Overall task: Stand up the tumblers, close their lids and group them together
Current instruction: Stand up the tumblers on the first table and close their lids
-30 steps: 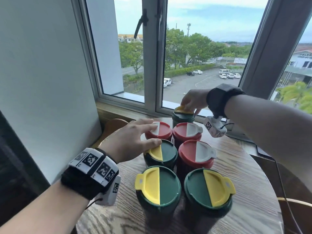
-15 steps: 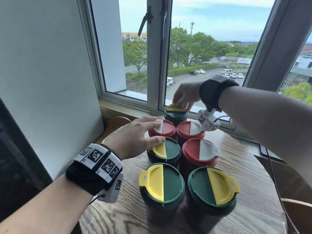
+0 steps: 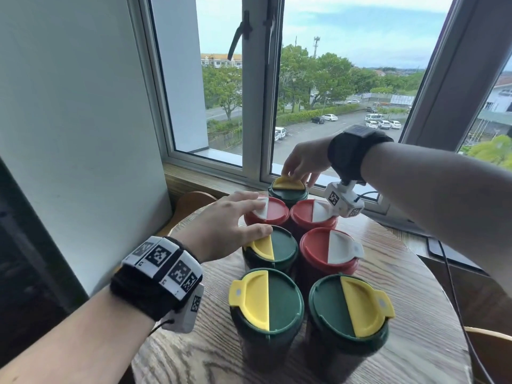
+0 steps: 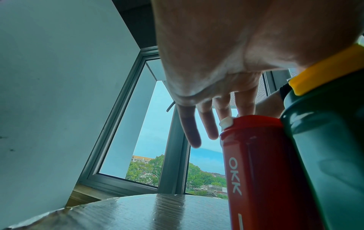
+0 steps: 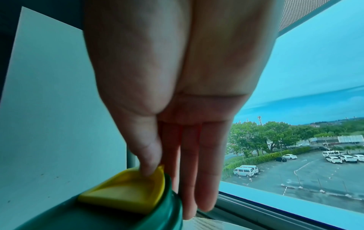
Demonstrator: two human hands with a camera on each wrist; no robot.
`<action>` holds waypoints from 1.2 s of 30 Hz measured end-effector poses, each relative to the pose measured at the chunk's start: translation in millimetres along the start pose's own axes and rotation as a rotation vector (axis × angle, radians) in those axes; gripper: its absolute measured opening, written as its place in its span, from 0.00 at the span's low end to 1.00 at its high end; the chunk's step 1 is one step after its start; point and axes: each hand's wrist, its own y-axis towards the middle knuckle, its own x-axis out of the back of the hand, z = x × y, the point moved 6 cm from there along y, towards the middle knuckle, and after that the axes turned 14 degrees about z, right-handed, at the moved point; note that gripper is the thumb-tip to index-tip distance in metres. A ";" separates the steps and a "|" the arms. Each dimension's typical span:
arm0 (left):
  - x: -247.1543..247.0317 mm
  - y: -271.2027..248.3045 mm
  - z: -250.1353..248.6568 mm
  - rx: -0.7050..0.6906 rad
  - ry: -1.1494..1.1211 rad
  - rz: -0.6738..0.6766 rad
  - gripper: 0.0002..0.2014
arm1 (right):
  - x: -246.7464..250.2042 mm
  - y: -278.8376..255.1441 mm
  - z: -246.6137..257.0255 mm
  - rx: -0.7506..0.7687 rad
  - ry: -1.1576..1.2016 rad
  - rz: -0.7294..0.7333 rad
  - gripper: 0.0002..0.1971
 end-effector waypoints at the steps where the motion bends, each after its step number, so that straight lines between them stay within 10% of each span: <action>1: 0.2 0.3 -0.1 0.001 0.005 -0.001 0.37 | -0.5 -3.2 0.1 -0.010 0.011 0.007 0.14; 12: 25.2 -18.1 -13.1 -0.028 0.027 -0.091 0.37 | 11.2 -91.8 16.9 0.122 0.092 -0.269 0.19; 20: 9.2 -57.2 -30.8 -0.034 0.021 -0.025 0.26 | -86.4 -187.5 23.7 0.130 -0.179 -0.329 0.19; 36: 5.1 -51.2 -41.6 0.096 0.075 0.046 0.32 | -125.0 -178.0 22.7 0.041 -0.304 -0.273 0.30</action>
